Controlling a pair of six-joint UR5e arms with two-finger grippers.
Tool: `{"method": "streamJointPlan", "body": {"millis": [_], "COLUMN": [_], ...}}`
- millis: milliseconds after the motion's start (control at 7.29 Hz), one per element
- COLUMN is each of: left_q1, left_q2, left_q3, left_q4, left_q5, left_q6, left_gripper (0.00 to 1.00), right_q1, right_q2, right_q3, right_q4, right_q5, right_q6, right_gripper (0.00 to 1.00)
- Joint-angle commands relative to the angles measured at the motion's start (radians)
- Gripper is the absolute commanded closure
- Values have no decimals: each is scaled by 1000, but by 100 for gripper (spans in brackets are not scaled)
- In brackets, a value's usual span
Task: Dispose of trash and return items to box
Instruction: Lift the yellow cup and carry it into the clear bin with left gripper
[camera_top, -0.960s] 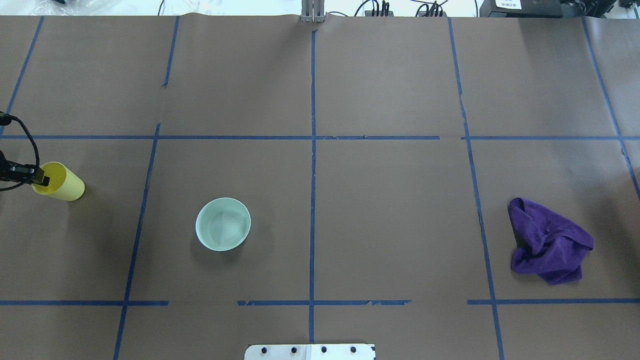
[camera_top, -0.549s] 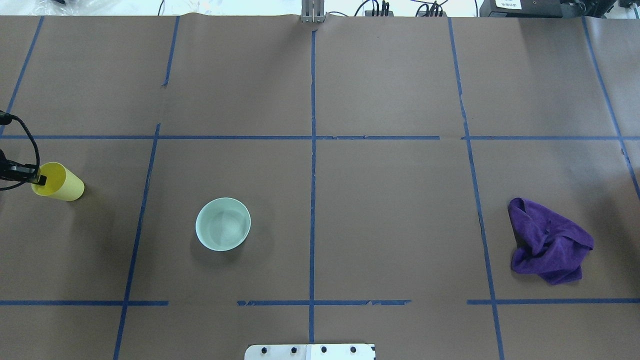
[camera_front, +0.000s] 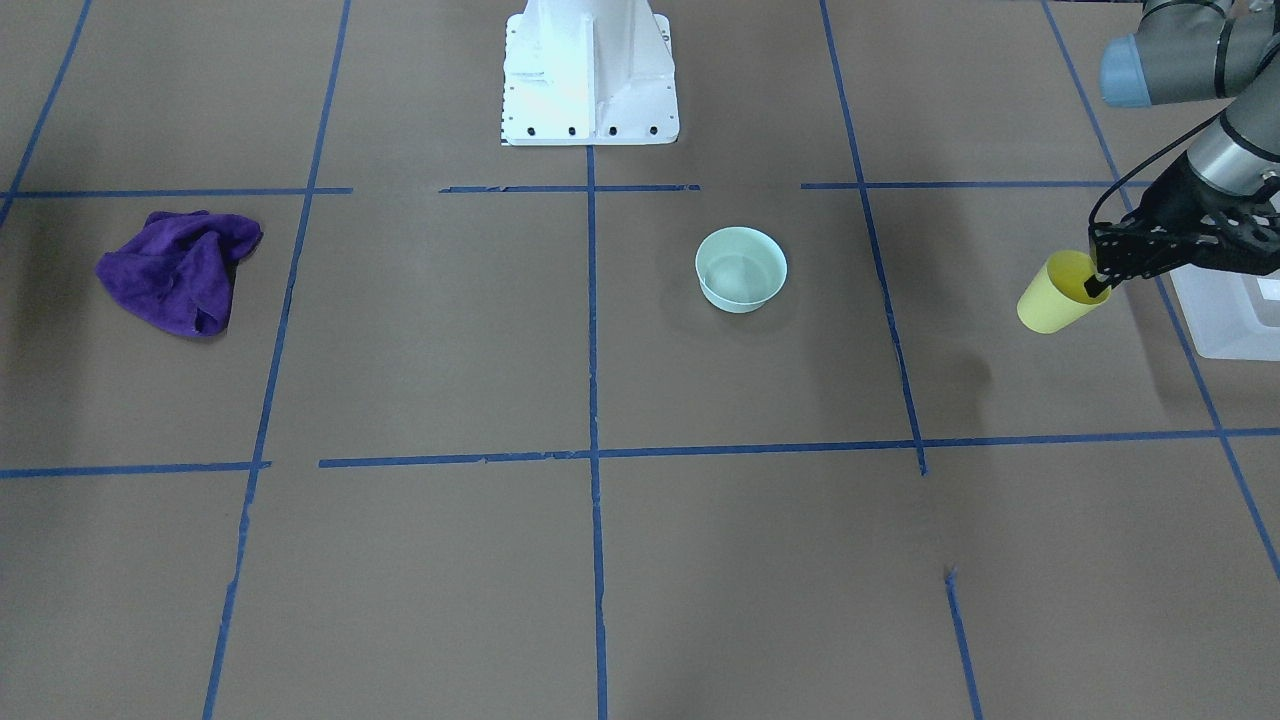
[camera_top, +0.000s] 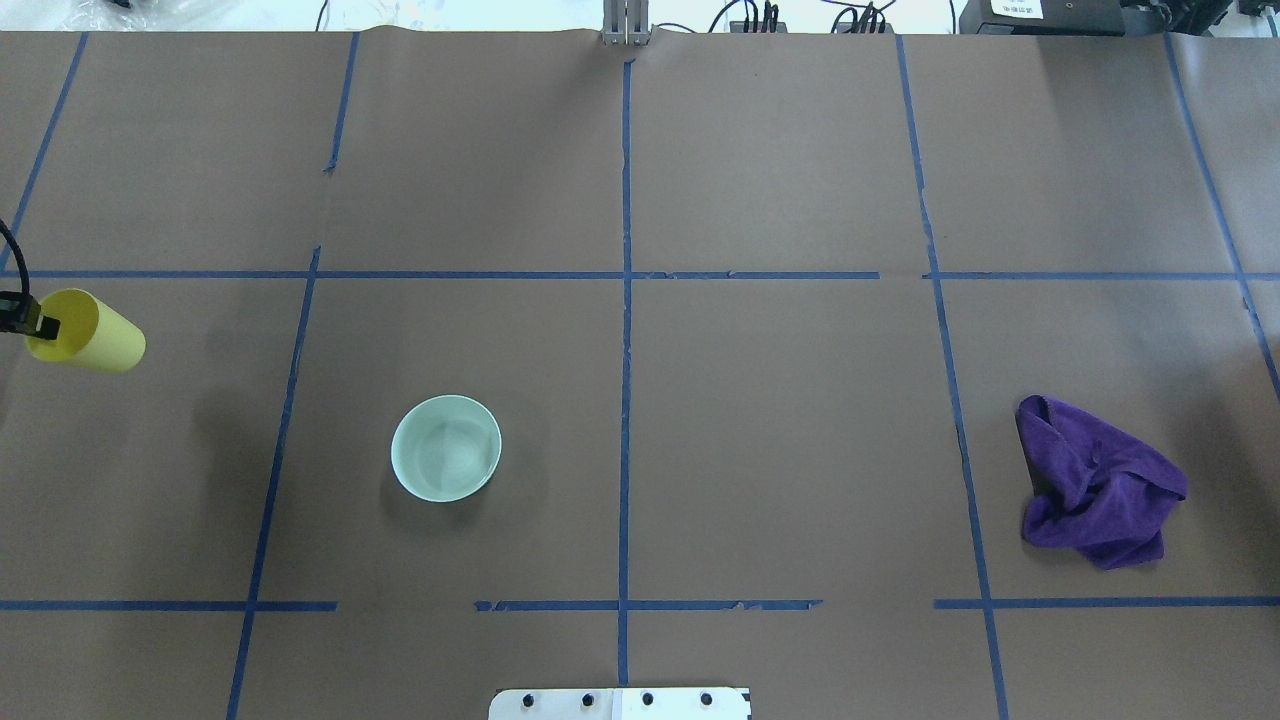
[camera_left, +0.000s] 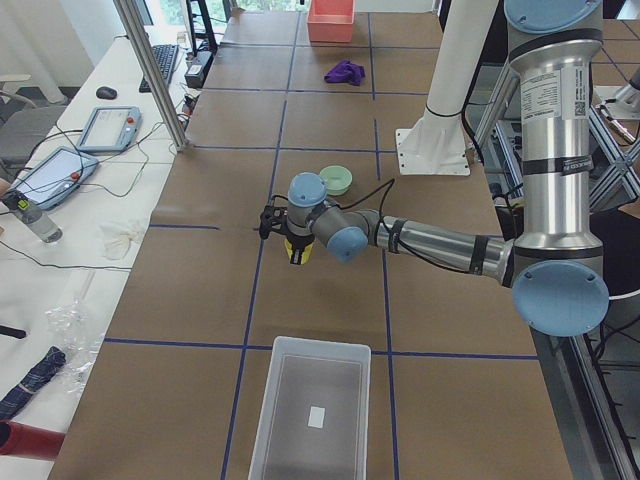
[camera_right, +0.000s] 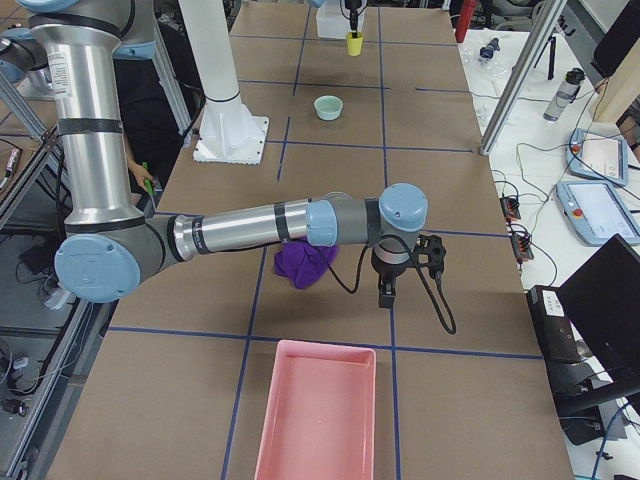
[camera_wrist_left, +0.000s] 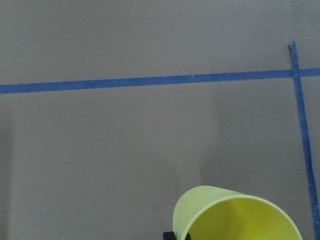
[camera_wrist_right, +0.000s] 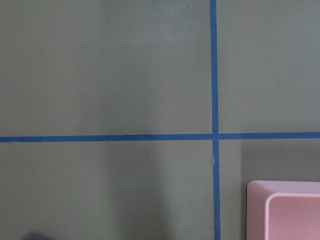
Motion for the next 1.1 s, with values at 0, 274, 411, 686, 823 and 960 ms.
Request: {"method": "streamJointPlan", "body": {"millis": [0, 274, 411, 686, 823, 960], "left_q1": [-186, -286, -315, -398, -442, -482], "left_q2": [-15, -31, -31, -32, -34, -32], "left_q3": [-66, -54, -36, 28, 62, 78], "left_q4": [273, 325, 326, 326, 326, 326], "left_q5": [6, 64, 72, 77, 79, 77], "left_q6": [310, 467, 521, 648, 719, 766], "left_gripper": [100, 100, 100, 100, 100, 100], "right_q1": [-65, -195, -267, -475, -589, -661], "right_q2": [-74, -112, -158, -256, -267, -271], "right_q3": [131, 239, 239, 235, 235, 233], "right_q4": [3, 39, 210, 543, 569, 573], "right_q5": [-2, -42, -59, -184, -259, -304], "right_q6": [139, 332, 494, 799, 861, 865], "right_gripper": [0, 0, 0, 0, 0, 0]}}
